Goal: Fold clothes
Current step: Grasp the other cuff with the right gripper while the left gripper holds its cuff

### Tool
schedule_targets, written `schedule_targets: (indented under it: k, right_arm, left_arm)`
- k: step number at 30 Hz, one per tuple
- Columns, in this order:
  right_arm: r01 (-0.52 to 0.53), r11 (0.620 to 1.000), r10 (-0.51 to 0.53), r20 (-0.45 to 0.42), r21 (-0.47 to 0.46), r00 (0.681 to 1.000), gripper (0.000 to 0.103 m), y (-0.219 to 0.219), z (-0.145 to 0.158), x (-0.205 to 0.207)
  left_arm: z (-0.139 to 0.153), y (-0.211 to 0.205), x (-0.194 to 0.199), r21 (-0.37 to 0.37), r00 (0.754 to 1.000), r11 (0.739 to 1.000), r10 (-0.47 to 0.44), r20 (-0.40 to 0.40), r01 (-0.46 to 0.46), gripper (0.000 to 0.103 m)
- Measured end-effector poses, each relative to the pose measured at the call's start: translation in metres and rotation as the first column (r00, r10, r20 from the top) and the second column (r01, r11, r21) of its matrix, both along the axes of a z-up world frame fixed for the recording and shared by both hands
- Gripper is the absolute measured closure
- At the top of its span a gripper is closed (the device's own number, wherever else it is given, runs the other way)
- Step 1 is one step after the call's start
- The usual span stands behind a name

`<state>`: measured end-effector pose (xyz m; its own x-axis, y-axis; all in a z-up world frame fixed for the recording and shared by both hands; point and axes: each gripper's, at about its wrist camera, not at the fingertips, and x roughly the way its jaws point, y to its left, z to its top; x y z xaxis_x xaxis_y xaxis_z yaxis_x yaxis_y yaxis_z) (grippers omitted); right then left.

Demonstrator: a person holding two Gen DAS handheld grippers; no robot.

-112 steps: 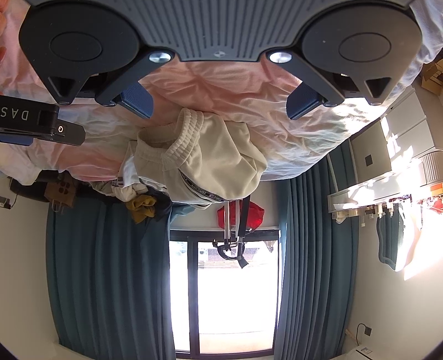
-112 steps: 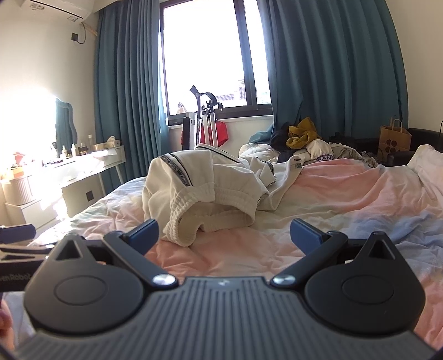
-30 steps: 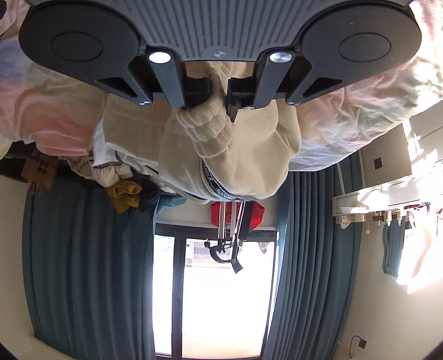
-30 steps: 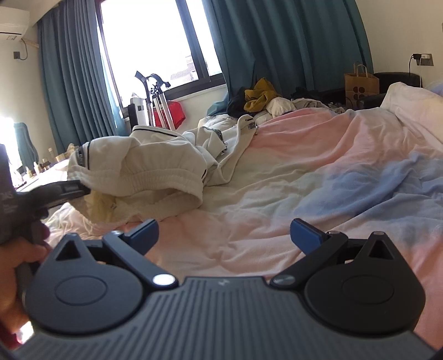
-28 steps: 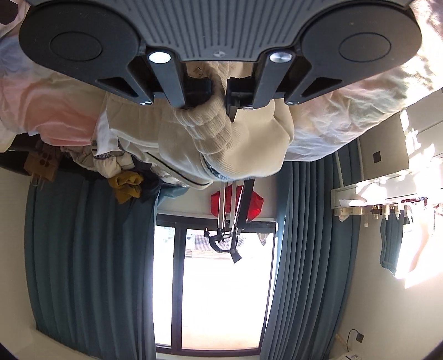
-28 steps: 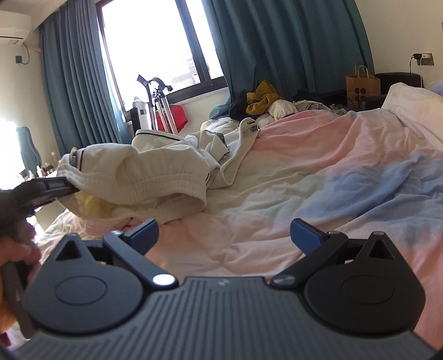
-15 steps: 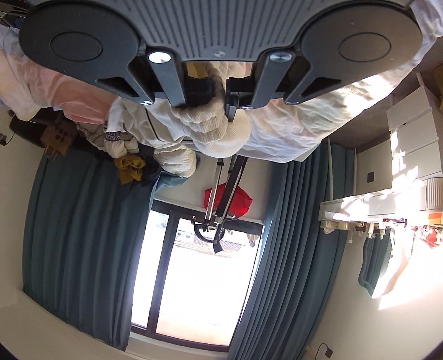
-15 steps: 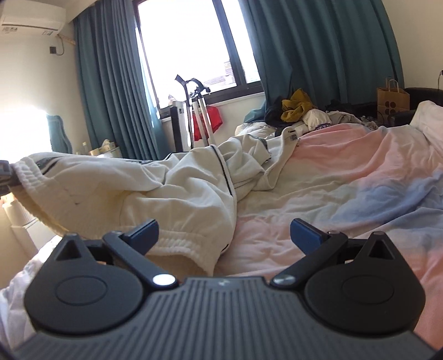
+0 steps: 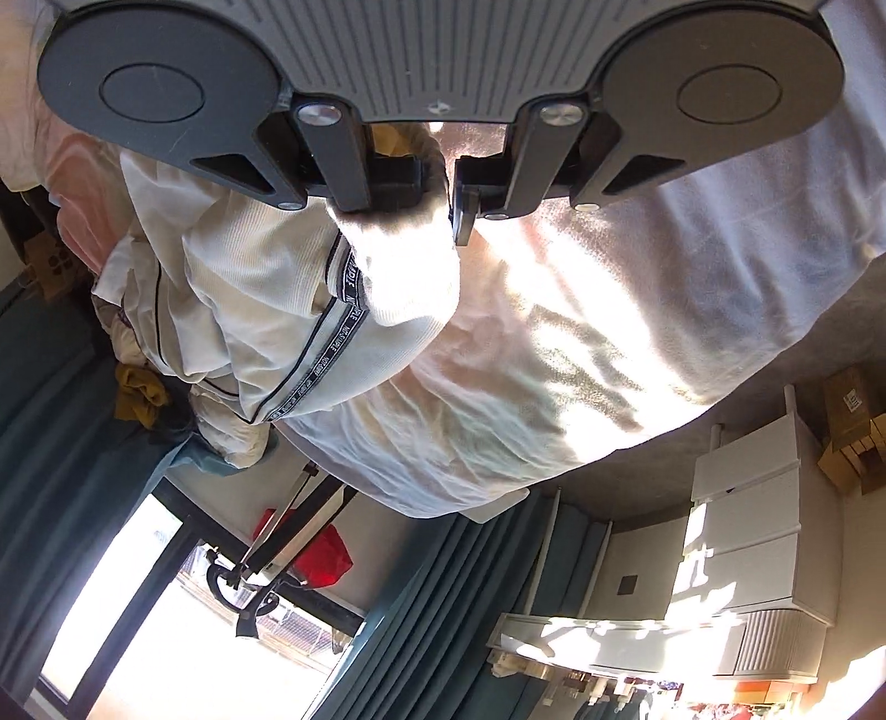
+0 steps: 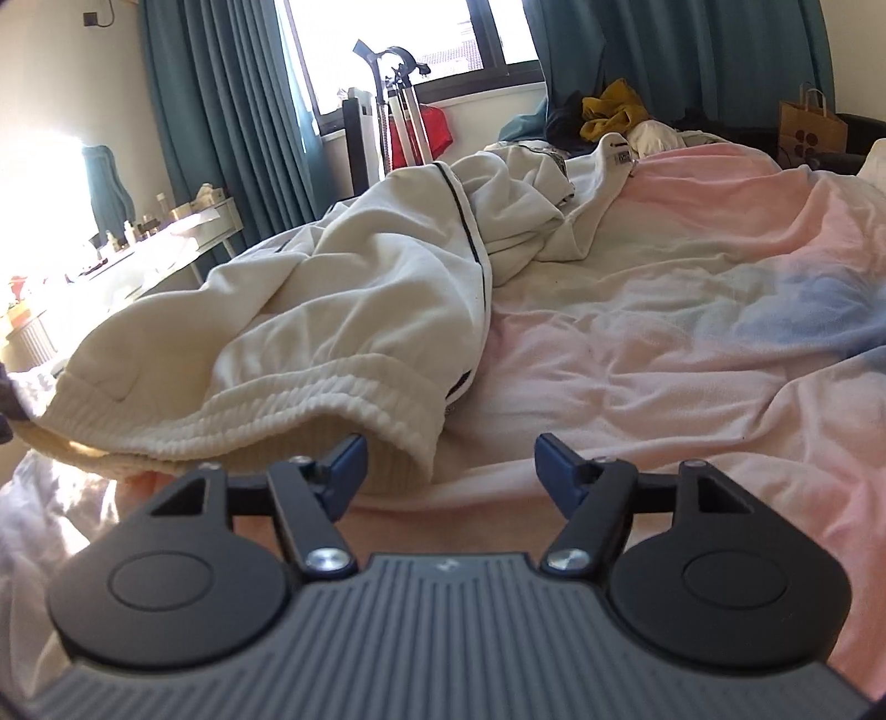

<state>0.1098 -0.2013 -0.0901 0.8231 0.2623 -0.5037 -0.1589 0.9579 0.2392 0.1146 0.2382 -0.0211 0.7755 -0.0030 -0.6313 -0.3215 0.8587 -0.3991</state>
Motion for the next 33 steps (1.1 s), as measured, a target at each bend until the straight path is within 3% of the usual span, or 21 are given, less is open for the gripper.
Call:
schedule_targets:
  k: [3,8,12,16,20,26,30,33]
  right_arm:
    - [-0.040,0.999,0.040,0.008,-0.015,0.999,0.037,0.012,-0.010,0.012]
    - [-0.053,0.999,0.053,0.053,0.003,0.997,0.067,0.023,-0.016,0.025]
    - [-0.036,0.998,0.032,0.075,0.048,0.997,0.076,0.019,-0.015,0.027]
    - [-0.014,0.996,0.003,0.120,0.087,0.993,0.091,0.015,0.006,0.019]
    - [0.000,0.993,-0.021,0.180,0.118,0.983,0.091,0.009,0.031,0.004]
    - [0.029,0.986,-0.066,0.224,0.164,0.972,0.091,-0.003,0.064,-0.027]
    - [0.048,0.994,-0.073,0.272,0.099,0.960,0.091,-0.008,0.082,-0.049]
    - [0.050,0.997,-0.066,0.260,0.066,0.964,0.091,-0.012,0.086,-0.053]
  left_arm:
    - [-0.003,0.001,0.004,0.021,1.000,1.000,0.005,-0.013,-0.005,0.093]
    - [-0.008,-0.010,0.016,0.046,0.999,0.999,0.008,-0.043,-0.006,0.092]
    - [-0.011,-0.016,0.029,0.044,0.999,0.999,0.004,-0.050,-0.002,0.092]
    - [-0.011,-0.018,0.028,0.047,0.999,0.999,-0.010,-0.049,0.012,0.088]
    - [-0.010,-0.022,0.018,0.035,0.998,0.998,-0.045,-0.046,0.047,0.080]
    - [-0.001,-0.039,-0.009,0.114,0.992,0.987,-0.107,-0.064,0.113,0.061]
    - [0.012,-0.065,-0.036,0.274,0.985,0.946,-0.159,-0.065,0.171,0.049]
    - [0.016,-0.095,-0.055,0.435,0.967,0.866,-0.247,-0.061,0.248,0.041]
